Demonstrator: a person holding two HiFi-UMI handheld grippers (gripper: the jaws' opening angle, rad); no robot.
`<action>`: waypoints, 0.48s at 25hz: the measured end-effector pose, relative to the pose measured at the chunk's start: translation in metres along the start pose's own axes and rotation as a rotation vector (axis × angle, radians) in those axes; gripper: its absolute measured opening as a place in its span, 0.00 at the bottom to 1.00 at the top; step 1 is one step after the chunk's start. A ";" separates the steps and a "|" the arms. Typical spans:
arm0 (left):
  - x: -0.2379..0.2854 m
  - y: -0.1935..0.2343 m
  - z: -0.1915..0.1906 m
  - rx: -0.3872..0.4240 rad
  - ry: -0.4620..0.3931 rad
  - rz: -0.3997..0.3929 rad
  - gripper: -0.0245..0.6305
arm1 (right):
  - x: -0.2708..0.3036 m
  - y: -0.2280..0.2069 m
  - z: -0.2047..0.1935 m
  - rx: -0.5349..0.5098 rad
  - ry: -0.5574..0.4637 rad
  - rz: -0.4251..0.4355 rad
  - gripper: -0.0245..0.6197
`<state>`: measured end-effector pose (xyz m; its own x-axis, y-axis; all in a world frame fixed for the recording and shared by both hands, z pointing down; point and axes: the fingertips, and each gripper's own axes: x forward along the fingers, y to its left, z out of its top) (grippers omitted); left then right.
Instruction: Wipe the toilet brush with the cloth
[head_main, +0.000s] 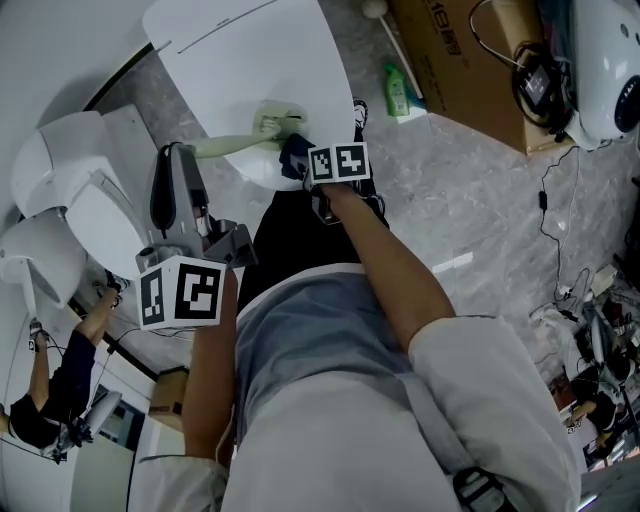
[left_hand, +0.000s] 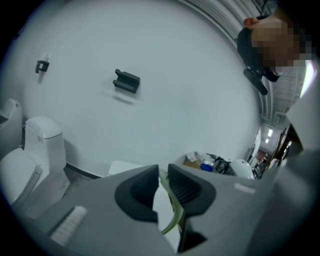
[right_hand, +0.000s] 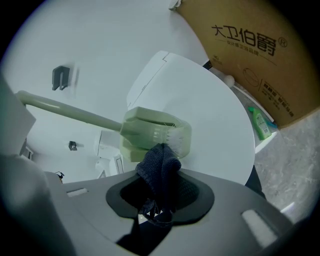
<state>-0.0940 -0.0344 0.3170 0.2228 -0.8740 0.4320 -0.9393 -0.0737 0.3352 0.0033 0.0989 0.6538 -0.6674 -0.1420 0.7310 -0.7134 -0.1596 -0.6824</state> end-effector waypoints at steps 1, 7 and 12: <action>-0.001 0.000 0.000 -0.002 -0.001 0.001 0.04 | 0.000 -0.002 0.000 -0.007 0.008 -0.011 0.19; -0.006 0.004 0.000 -0.015 -0.003 0.006 0.04 | -0.001 0.001 0.001 -0.011 0.050 -0.038 0.19; -0.008 0.005 -0.001 -0.029 -0.010 0.006 0.04 | -0.005 0.012 0.005 -0.030 0.072 -0.016 0.19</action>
<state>-0.1006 -0.0272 0.3160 0.2143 -0.8791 0.4258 -0.9327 -0.0548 0.3565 -0.0009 0.0932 0.6417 -0.6684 -0.0688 0.7406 -0.7298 -0.1316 -0.6709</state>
